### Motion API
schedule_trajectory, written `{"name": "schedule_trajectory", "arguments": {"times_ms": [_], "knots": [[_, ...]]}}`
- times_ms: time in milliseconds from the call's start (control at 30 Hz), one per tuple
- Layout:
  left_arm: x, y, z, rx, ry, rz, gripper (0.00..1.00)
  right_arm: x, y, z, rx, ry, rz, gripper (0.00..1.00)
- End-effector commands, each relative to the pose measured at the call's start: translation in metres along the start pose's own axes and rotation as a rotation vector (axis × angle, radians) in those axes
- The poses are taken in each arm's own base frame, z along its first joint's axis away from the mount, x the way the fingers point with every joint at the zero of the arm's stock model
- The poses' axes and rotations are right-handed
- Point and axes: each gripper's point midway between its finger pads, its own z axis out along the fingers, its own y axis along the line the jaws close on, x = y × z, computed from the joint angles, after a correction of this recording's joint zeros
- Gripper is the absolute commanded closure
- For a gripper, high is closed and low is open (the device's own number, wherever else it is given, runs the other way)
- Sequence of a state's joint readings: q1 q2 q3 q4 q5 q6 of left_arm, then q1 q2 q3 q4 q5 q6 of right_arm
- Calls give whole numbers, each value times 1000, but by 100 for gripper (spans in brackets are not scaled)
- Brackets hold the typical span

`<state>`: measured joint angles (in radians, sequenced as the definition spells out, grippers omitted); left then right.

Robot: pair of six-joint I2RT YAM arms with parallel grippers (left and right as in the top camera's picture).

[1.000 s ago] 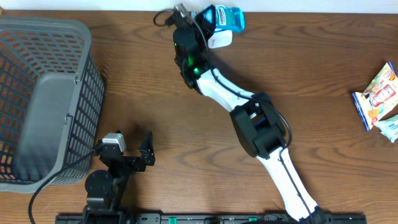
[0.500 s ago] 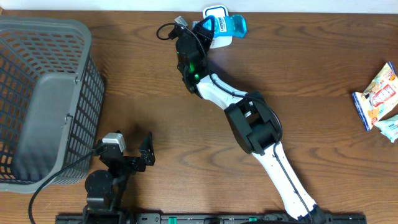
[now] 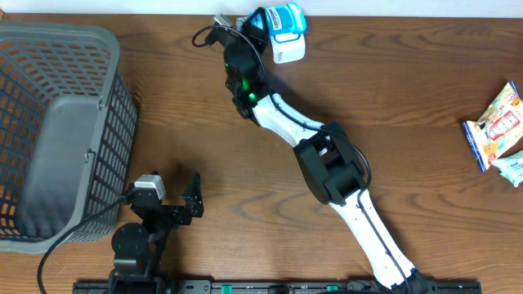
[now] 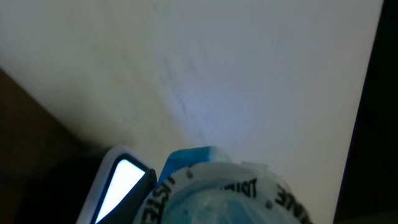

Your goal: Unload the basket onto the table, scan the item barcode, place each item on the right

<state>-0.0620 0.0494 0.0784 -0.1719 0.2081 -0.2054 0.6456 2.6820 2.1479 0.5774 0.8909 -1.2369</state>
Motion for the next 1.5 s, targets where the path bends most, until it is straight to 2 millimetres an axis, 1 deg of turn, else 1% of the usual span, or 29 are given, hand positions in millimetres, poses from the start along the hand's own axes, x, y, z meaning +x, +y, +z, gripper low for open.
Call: {"name": "schedule_trajectory", "arguments": {"times_ms": [0, 33, 133, 167, 200, 233, 267, 333, 367, 400, 433, 533, 667, 700, 733, 800, 833, 867, 967, 1000, 1033, 1133, 1167, 1267, 1333, 1367, 1400, 1433, 1467], "knots": [[13, 1, 2, 7, 36, 8, 2, -2, -84, -4, 74, 99, 110, 99], [13, 1, 2, 7, 36, 8, 2, 15, -98, -3, 60, 185, 137, 99], [13, 1, 2, 7, 36, 8, 2, 61, -115, 4, -11, 327, 99, 99], [12, 1, 2, 6, 36, 8, 2, 83, -121, 8, -31, 379, 103, 99], [12, 1, 2, 6, 36, 8, 2, 116, -131, 15, -43, 457, 127, 99], [13, 1, 2, 6, 36, 8, 2, 135, -134, 18, -46, 501, 141, 99], [12, 1, 2, 6, 36, 8, 2, 167, -139, 22, -50, 576, 172, 99], [12, 1, 2, 6, 36, 8, 2, 215, -138, 28, -77, 678, 226, 99], [13, 1, 2, 6, 36, 8, 2, 248, -128, 30, -145, 742, 262, 99], [12, 1, 2, 6, 36, 8, 2, 259, -123, 29, -180, 764, 279, 99], [13, 1, 2, 6, 36, 8, 2, 284, -113, 28, -254, 816, 329, 99], [13, 1, 2, 6, 36, 8, 2, 354, -103, 27, -334, 965, 502, 99], [13, 1, 2, 6, 36, 8, 2, 456, -115, 20, -340, 1147, 654, 97], [12, 1, 2, 7, 36, 8, 2, 466, -117, 19, -330, 1168, 670, 95], [12, 1, 2, 7, 36, 8, 2, 495, -124, 12, -304, 1226, 719, 95], [13, 1, 2, 7, 36, 8, 2, 529, -132, 3, -286, 1290, 777, 95], [12, 1, 2, 7, 36, 8, 2, 536, -135, 0, -278, 1305, 790, 94], [13, 1, 2, 6, 36, 8, 2, 548, -141, -5, -269, 1327, 817, 89], [13, 1, 2, 6, 36, 8, 2, 540, -153, -4, -306, 1284, 908, 39], [12, 1, 2, 7, 36, 8, 2, 526, -164, -1, -318, 1236, 978, 12], [13, 1, 2, 6, 36, 8, 2, 511, -176, 1, -327, 1189, 1031, 1], [12, 1, 2, 6, 36, 8, 2, 471, -224, 1, -323, 1046, 1158, 1], [13, 1, 2, 6, 36, 8, 2, 447, -260, -6, -294, 963, 1236, 1], [13, 1, 2, 7, 36, 8, 2, 398, -326, -40, -277, 815, 1382, 1], [12, 1, 2, 6, 36, 8, 2, 351, -374, -85, -342, 662, 1464, 1], [12, 1, 2, 6, 36, 8, 2, 342, -385, -96, -353, 627, 1475, 1], [12, 1, 2, 6, 36, 8, 2, 311, -418, -138, -388, 503, 1501, 1], [13, 1, 2, 6, 36, 8, 2, 302, -429, -154, -392, 463, 1506, 1], [13, 1, 2, 7, 36, 8, 2, 288, -448, -185, -385, 399, 1510, 1]]}}
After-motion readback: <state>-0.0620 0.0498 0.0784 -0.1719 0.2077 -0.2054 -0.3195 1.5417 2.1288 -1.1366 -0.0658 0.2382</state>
